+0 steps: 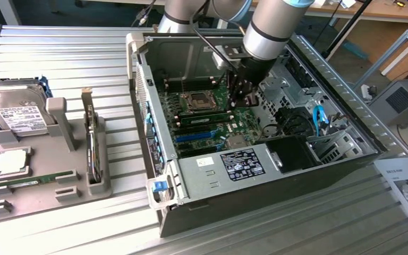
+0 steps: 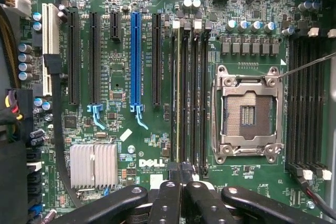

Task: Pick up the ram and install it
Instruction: 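Press down the ram until it locks into place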

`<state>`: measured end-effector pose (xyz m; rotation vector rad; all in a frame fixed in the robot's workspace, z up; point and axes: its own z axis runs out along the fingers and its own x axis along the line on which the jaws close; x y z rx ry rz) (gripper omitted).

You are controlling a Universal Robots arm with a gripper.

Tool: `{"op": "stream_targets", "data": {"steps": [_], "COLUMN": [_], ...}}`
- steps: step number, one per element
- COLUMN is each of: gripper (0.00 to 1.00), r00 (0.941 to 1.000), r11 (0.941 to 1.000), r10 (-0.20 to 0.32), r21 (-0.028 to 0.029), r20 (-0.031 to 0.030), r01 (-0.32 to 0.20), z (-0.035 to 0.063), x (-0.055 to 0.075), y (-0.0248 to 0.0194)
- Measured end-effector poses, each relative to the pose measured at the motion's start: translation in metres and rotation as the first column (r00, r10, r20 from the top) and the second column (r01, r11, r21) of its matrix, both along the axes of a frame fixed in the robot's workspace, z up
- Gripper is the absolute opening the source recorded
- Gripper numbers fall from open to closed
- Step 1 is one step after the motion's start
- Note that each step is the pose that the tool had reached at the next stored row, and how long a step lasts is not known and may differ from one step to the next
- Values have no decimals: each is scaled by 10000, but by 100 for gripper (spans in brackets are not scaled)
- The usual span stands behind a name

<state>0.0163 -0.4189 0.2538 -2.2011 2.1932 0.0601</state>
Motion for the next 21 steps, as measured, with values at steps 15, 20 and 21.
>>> {"op": "stream_targets", "data": {"steps": [15, 20, 21], "gripper": [11, 11, 11], "r00": [10000, 10000, 10000], "r11": [10000, 10000, 10000], "r10": [0, -1, 0], "r21": [1, 7, 2], "r20": [0, 2, 0], "r01": [0, 1, 0], "z": [-53, -73, -94], "x": [27, 53, 53], "y": [0, 1, 0]}}
